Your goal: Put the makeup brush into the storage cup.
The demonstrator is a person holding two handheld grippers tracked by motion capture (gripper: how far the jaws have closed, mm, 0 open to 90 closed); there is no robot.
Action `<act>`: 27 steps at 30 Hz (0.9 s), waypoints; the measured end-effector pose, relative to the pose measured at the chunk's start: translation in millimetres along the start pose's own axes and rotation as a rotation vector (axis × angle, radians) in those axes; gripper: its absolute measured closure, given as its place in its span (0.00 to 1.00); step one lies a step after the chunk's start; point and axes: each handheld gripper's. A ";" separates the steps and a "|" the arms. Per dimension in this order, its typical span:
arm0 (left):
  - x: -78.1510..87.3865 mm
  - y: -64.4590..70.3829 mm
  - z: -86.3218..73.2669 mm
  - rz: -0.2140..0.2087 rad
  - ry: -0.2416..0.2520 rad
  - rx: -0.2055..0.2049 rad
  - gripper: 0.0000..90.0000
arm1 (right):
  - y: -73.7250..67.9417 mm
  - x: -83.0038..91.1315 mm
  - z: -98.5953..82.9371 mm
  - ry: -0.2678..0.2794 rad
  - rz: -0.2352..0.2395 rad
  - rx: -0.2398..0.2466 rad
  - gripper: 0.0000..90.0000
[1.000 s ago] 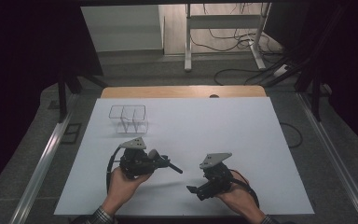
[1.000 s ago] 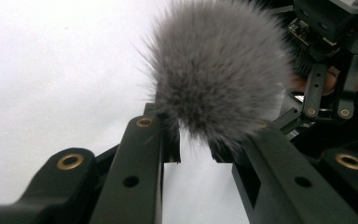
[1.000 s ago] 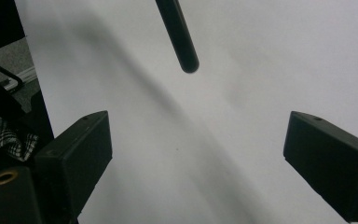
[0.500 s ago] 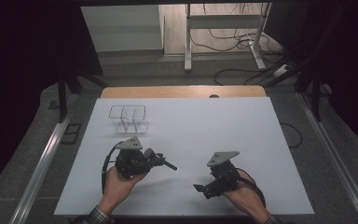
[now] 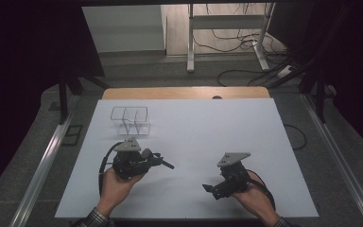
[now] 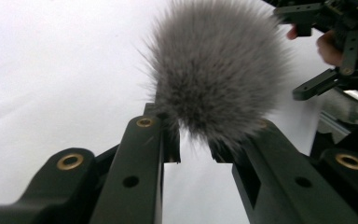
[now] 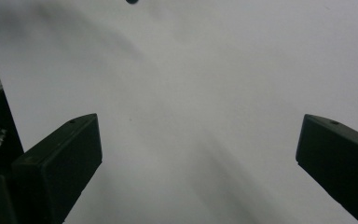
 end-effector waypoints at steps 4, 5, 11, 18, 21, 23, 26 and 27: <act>2.8 -2.1 -0.4 0.022 0.004 -0.002 0.85 | 3.8 3.9 -4.8 0.002 -0.016 -0.010 0.00; 3.7 -2.8 -0.5 0.027 0.004 -0.004 0.85 | 4.7 5.2 -6.0 0.002 -0.015 -0.019 0.00; 9.3 -6.5 -1.1 0.052 0.013 -0.001 0.85 | 10.2 13.1 -12.4 0.014 -0.036 -0.043 0.00; 14.7 -12.9 -2.6 0.081 0.020 0.010 0.85 | 13.3 20.0 -19.2 0.013 -0.041 -0.069 0.00; 16.7 -14.8 -2.7 0.087 0.025 0.015 0.85 | 14.2 22.6 -21.5 0.010 -0.051 -0.069 0.00; 17.4 -15.8 -2.7 0.093 0.026 0.019 0.85 | 15.0 24.6 -23.0 0.011 -0.057 -0.069 0.00; 17.7 -16.8 -2.8 0.096 0.026 0.022 0.85 | 15.9 26.9 -25.0 0.011 -0.069 -0.066 0.00; 17.9 -17.0 -2.6 0.099 0.027 0.021 0.85 | 16.0 27.7 -25.5 0.009 -0.073 -0.067 0.00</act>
Point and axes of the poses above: each handheld gripper's, and its own axes: x roughly backward along the jaws, z roughly out of its top, y roughly to its right, and after that the axes turned 5 degrees about x, right-handed
